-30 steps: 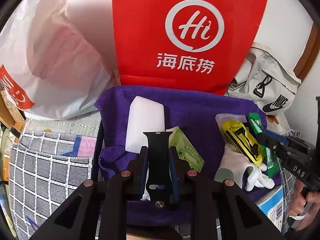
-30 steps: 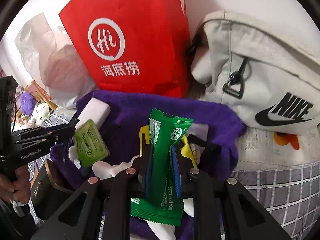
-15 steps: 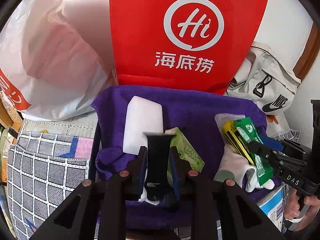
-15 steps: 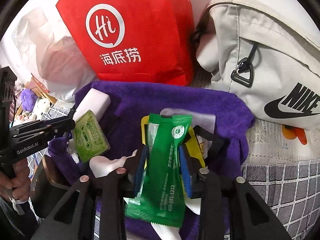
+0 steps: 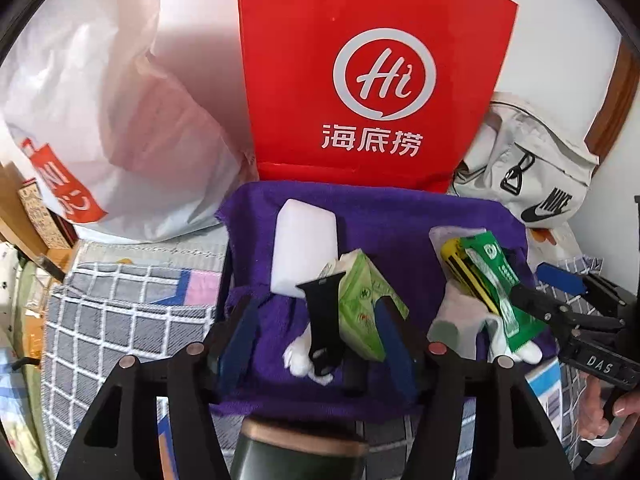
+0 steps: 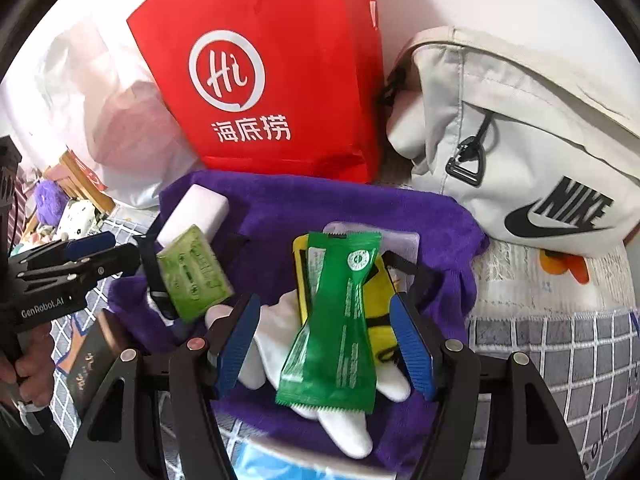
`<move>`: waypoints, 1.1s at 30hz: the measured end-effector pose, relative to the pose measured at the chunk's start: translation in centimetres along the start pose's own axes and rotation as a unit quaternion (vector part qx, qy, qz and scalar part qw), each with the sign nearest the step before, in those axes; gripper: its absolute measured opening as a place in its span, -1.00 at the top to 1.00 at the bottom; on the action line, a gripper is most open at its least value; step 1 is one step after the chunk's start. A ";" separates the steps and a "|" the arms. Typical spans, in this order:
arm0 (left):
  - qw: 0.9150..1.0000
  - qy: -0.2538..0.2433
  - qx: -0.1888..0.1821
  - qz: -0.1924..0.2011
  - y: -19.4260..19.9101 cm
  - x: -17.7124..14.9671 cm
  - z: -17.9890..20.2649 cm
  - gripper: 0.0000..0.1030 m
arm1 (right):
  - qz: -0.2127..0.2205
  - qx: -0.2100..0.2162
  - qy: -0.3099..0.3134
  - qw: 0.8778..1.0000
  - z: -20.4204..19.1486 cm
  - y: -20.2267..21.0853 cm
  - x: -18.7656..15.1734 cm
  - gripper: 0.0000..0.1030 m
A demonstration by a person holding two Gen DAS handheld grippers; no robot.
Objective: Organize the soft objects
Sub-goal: 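Lower and release the black strap onto the towel while the right tool releases the snack bar there, then withdraw both tools from the towel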
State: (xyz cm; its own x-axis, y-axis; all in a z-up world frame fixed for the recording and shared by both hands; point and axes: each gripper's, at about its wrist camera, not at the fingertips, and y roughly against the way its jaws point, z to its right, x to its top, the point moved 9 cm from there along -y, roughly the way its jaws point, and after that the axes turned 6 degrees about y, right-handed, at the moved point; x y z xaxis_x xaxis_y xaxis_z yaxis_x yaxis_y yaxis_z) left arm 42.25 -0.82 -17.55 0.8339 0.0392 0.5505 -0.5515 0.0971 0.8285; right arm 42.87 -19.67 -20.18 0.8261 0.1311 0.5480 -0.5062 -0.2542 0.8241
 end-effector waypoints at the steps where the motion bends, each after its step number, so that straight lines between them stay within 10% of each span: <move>1: 1.000 -0.001 0.002 0.002 0.4 -0.1 0.0 -0.18 | -0.002 0.002 -0.002 1.000 -0.1 0.3 -0.2 -0.30; 7: 1.000 0.002 0.003 0.013 4.0 -1.7 0.1 -0.34 | 0.001 -0.014 -0.010 1.000 -1.0 3.6 -1.9 -0.31; 19: 0.999 0.007 -0.010 0.049 12.9 -7.1 1.0 -0.52 | 0.065 -0.059 -0.022 0.996 -4.0 14.4 -6.9 -0.98; 33: 0.996 0.000 -0.010 0.087 21.2 -16.2 2.1 -0.77 | 0.101 -0.089 -0.010 0.991 -8.7 24.0 -16.1 -0.99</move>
State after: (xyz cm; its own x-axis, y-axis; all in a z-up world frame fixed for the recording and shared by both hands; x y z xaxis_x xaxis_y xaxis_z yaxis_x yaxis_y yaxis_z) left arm 17.03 -1.46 -8.64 0.7254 0.0575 0.6859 -0.6875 0.1086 0.7180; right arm 15.28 -19.54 -8.01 0.7079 0.0747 0.7023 -0.6953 -0.1009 0.7116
